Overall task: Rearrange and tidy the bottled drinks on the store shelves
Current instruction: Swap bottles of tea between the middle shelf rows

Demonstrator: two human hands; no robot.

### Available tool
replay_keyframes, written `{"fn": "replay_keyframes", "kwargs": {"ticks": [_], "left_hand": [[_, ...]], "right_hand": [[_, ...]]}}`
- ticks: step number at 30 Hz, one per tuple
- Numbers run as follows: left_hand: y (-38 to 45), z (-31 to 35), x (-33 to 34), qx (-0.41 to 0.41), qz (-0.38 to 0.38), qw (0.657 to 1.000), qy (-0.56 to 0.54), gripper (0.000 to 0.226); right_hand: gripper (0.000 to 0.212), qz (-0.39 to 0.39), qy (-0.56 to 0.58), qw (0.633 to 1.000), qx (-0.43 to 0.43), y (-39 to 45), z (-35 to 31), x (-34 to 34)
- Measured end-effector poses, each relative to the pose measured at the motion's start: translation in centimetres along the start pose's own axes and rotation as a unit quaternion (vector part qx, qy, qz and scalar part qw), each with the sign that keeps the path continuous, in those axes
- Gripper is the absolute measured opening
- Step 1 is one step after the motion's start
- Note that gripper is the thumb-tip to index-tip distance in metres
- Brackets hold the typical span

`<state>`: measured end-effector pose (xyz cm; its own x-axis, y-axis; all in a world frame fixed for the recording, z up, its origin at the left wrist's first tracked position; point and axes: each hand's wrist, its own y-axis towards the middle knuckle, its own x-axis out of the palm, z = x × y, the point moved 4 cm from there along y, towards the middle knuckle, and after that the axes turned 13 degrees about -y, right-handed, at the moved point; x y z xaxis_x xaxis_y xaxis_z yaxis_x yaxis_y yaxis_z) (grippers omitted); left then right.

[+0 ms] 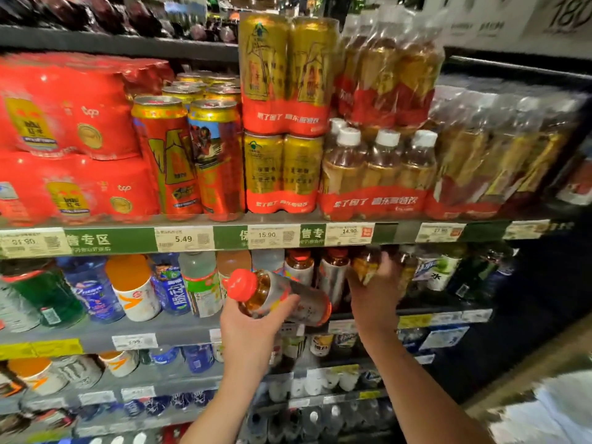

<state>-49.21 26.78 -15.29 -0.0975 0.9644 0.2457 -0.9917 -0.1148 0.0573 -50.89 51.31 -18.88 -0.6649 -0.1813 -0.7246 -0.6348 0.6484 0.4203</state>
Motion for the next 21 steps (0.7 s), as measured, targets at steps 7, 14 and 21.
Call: {"fn": "replay_keyframes", "kwargs": {"ticks": [7, 14, 21], "left_hand": [[-0.4, 0.1, 1.3, 0.007, -0.003, 1.000, 0.010, 0.044], [-1.0, 0.4, 1.2, 0.017, 0.003, 1.000, 0.009, 0.046], [-1.6, 1.3, -0.7, 0.022, 0.004, 0.999, 0.026, 0.043]], "right_hand": [[0.075, -0.070, -0.172, 0.982, -0.023, 2.0, 1.6, 1.8], [0.071, -0.059, -0.084, 0.994, 0.025, 1.7, 1.1, 1.7], [0.086, -0.096, 0.104, 0.978, 0.153, -1.9, 1.4, 4.7]]}}
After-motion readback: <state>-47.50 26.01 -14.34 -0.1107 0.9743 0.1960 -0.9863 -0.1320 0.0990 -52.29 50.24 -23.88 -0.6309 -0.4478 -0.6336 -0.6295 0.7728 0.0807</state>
